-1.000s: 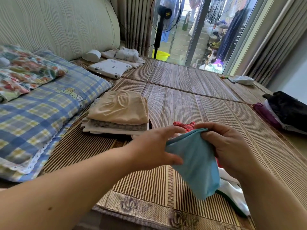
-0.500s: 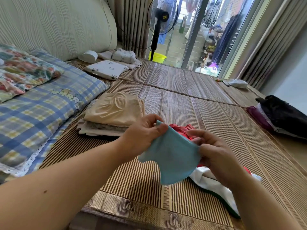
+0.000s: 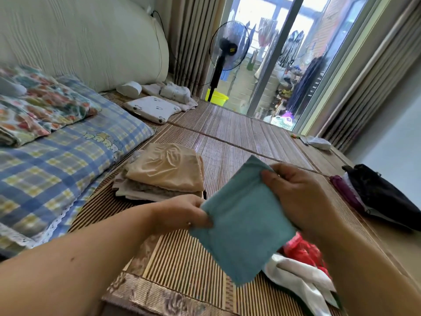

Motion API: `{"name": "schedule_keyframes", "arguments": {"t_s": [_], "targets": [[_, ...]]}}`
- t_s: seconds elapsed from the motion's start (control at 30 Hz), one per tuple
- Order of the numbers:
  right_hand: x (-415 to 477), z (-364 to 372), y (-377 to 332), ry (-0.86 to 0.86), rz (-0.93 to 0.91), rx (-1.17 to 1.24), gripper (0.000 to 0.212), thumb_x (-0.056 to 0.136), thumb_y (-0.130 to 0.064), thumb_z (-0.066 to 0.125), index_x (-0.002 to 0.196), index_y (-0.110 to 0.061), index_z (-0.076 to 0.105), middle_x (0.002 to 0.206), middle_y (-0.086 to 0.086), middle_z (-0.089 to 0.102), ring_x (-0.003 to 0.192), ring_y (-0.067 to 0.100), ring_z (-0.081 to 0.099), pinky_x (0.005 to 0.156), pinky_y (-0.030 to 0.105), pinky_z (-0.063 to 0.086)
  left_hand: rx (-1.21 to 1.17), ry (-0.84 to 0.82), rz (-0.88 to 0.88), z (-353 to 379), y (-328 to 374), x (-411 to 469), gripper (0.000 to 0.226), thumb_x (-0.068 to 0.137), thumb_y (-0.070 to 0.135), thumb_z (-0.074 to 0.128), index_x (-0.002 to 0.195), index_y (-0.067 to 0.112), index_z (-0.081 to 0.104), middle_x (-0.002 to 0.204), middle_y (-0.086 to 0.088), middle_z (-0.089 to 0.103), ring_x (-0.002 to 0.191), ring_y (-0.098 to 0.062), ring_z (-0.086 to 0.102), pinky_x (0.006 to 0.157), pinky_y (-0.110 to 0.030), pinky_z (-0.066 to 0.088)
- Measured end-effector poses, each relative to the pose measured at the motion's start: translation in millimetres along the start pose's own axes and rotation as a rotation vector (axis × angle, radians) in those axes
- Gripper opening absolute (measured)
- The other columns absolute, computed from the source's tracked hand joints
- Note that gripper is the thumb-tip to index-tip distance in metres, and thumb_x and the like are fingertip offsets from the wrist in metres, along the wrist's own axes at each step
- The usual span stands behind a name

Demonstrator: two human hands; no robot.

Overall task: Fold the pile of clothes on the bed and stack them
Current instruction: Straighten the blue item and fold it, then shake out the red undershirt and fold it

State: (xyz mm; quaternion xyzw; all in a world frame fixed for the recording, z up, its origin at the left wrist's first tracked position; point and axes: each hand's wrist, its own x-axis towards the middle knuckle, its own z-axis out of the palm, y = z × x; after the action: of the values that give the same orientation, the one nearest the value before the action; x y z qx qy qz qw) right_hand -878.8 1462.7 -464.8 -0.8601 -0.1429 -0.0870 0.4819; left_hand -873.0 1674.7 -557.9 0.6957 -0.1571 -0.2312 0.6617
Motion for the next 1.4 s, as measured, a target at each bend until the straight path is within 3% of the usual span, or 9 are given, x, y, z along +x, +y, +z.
{"name": "schedule_keyframes", "arguments": {"t_s": [0.2,0.33,0.5,0.63,0.8,0.93,1.03,1.17,1.4], "targets": [[17,3,3,0.129,0.031,0.099,0.031,0.093,-0.022,0.060,0.113,-0.046,0.064,0.118,-0.011,0.064,0.098,0.016,0.065,0.087,0.040,0.054,-0.979,0.103,0.125,-9,-13,-8,0.024,0.082,0.018,0.057,0.100,0.009,0.071,0.094,-0.019,0.069,0.075,-0.027,0.068,0.058,-0.035,0.059],[24,17,11,0.165,0.074,0.172,0.034,0.092,-0.012,0.059,0.090,-0.042,0.075,0.097,-0.012,0.073,0.088,0.012,0.069,0.078,0.032,0.054,-1.311,-0.003,0.252,-16,-20,-13,0.035,0.088,0.033,0.054,0.122,0.028,0.058,0.127,-0.024,0.060,0.105,-0.041,0.064,0.071,-0.050,0.058],[34,33,27,0.111,0.054,0.133,0.039,0.091,-0.013,0.062,0.082,-0.049,0.073,0.091,-0.022,0.071,0.079,-0.003,0.066,0.068,0.015,0.050,-0.778,0.392,0.175,-21,-32,-6,0.041,0.078,0.004,0.066,0.115,0.022,0.066,0.130,-0.018,0.058,0.107,-0.035,0.064,0.083,-0.046,0.056],[54,54,44,0.055,0.065,0.132,0.045,0.089,-0.004,0.060,0.116,-0.041,0.063,0.103,-0.024,0.061,0.077,-0.007,0.063,0.060,0.004,0.045,0.001,0.642,0.280,-53,-20,-9,0.060,0.075,0.019,0.071,0.122,0.049,0.050,0.137,0.008,0.048,0.120,-0.011,0.053,0.100,-0.029,0.048],[117,97,65,0.017,0.068,0.161,0.053,0.089,-0.004,0.062,0.135,-0.029,0.053,0.122,-0.012,0.059,0.092,-0.003,0.058,0.077,0.013,0.044,0.609,0.786,0.225,-131,1,11,0.066,0.080,0.021,0.066,0.137,0.045,0.042,0.115,0.001,0.064,0.082,-0.013,0.063,0.066,-0.016,0.049],[178,145,84,-0.023,0.039,0.114,0.056,0.089,-0.005,0.061,0.139,-0.026,0.048,0.118,-0.012,0.060,0.086,-0.007,0.056,0.074,0.006,0.042,0.833,0.826,0.078,-192,2,42,0.071,0.083,0.019,0.062,0.146,0.037,0.034,0.140,-0.004,0.052,0.090,-0.011,0.058,0.065,-0.006,0.038],[209,176,106,-0.119,0.073,-0.019,0.053,0.092,-0.011,0.059,0.141,-0.025,0.046,0.125,-0.011,0.056,0.098,0.001,0.056,0.079,0.001,0.038,0.976,0.767,-0.117,-221,-16,64,0.074,0.085,0.023,0.058,0.150,0.034,0.025,0.145,-0.005,0.047,0.094,-0.015,0.056,0.072,-0.018,0.041],[225,204,138,-0.368,0.048,-0.393,0.068,0.091,-0.049,0.056,0.149,-0.022,0.033,0.138,0.006,0.055,0.124,0.023,0.052,0.105,0.032,0.040,1.095,0.620,-0.345,-243,-53,83,0.085,0.086,0.056,0.058,0.153,0.032,0.012,0.156,-0.003,0.030,0.134,-0.024,0.040,0.101,-0.029,0.036],[205,165,145,-0.449,0.127,-0.433,0.075,0.084,-0.063,0.056,0.148,-0.033,0.031,0.143,-0.001,0.050,0.128,0.021,0.048,0.100,0.032,0.039,1.124,0.800,-0.415,-228,-49,70,0.089,0.069,0.083,0.051,0.145,0.041,0.032,0.158,-0.005,0.018,0.138,-0.032,0.031,0.106,-0.046,0.036]]}}
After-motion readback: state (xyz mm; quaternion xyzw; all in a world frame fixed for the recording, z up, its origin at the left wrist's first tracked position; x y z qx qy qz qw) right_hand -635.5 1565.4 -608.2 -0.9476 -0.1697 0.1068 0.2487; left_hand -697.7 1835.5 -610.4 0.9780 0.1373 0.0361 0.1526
